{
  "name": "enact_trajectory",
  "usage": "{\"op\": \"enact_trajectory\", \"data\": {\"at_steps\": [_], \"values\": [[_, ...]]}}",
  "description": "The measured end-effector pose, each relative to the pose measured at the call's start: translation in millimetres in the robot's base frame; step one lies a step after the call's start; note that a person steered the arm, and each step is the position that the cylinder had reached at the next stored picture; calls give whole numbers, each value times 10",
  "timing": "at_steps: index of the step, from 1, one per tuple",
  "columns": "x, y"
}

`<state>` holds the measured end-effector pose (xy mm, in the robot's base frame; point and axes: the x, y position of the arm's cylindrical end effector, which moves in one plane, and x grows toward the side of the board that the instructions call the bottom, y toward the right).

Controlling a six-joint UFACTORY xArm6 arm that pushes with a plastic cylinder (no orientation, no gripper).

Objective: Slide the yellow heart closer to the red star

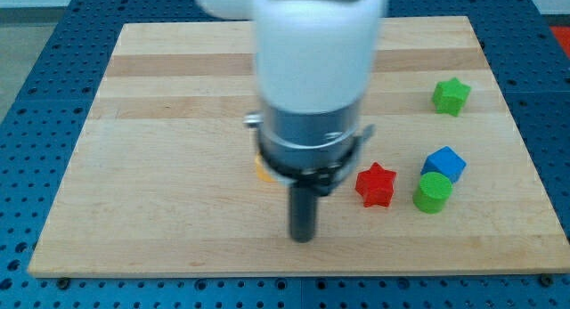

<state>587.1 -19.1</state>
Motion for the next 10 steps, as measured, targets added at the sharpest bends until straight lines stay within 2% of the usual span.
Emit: {"op": "enact_trajectory", "data": {"at_steps": [1, 2, 3, 4, 5, 7, 8, 9, 10], "values": [[6, -586], [-322, -1148], [-1305, -1022], [-1614, -872], [-1519, -820], [-799, -170], [-585, 294], [-538, 861], [-538, 936]]}}
